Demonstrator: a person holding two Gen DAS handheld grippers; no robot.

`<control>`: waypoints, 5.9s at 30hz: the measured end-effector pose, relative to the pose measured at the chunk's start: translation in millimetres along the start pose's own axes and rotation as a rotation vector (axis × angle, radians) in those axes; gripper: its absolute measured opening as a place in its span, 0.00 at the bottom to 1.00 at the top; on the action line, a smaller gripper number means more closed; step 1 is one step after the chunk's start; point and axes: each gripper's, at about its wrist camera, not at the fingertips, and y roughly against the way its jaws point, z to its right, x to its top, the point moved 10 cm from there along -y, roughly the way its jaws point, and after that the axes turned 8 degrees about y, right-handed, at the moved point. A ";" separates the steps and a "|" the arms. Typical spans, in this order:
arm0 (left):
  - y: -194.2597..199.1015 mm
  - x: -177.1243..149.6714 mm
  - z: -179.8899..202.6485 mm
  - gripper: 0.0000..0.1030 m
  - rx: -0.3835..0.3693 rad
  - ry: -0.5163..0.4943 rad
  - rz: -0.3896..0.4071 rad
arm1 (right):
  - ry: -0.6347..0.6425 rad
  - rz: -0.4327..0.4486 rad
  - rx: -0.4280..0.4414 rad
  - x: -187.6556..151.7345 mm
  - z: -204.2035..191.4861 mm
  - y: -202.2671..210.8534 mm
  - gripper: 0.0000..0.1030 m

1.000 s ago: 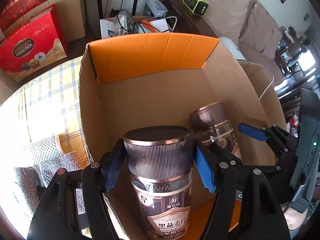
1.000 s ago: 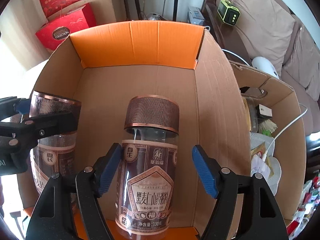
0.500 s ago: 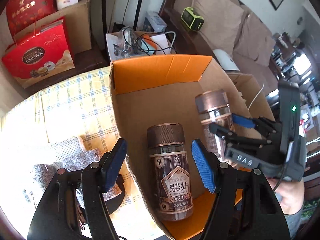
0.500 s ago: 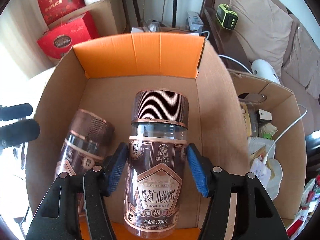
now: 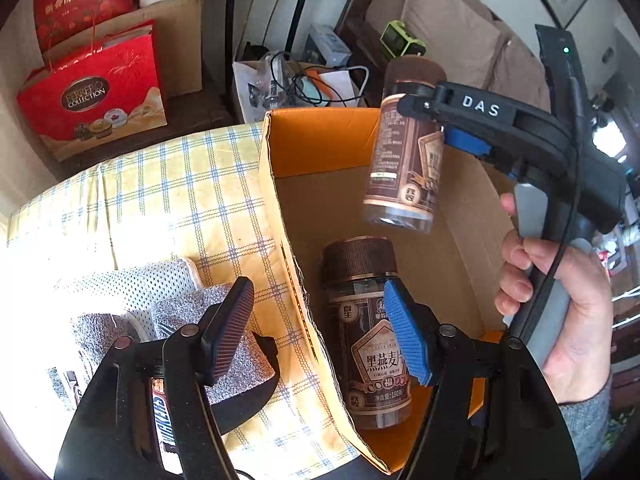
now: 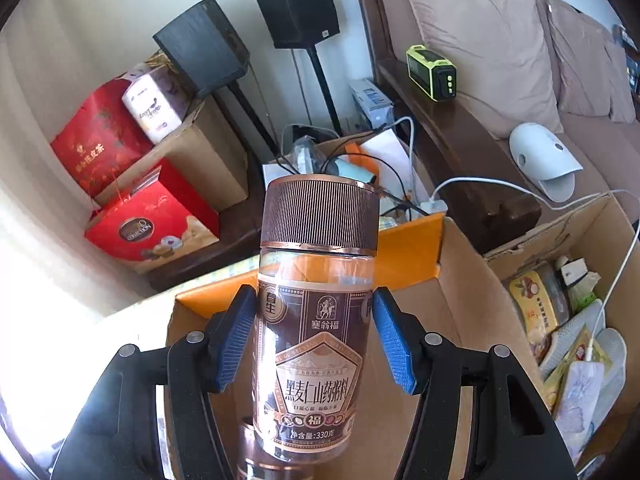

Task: Organize objects
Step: 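Set the left jar upright in the box and open left gripper while right holds its jar above, then tilt the right jar onto its side in the box and open right gripper, then withdraw both grippers from the box back over the table, then grasp one grey wristband with the left gripper while right grasps the other wristband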

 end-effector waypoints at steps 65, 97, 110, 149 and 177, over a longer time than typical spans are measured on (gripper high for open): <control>-2.3 -23.8 -10.1 0.63 -0.041 -0.006 -0.034 | -0.028 -0.329 0.280 -98.6 -2.2 -6.1 0.61; 56.7 -36.6 -42.0 0.89 -0.056 0.041 0.083 | 0.201 -0.199 0.156 -100.6 -35.2 49.8 0.77; 109.7 -44.5 -138.7 0.91 0.031 0.162 0.175 | 0.318 -0.127 0.256 -119.9 -106.3 87.4 0.83; 20.2 -45.7 -204.8 0.25 0.116 0.263 0.060 | 0.421 -0.207 0.213 -155.3 -203.5 21.4 0.64; 76.6 -48.7 -211.1 0.24 0.131 0.240 0.171 | 0.474 -0.302 0.021 -177.8 -215.0 -40.8 0.60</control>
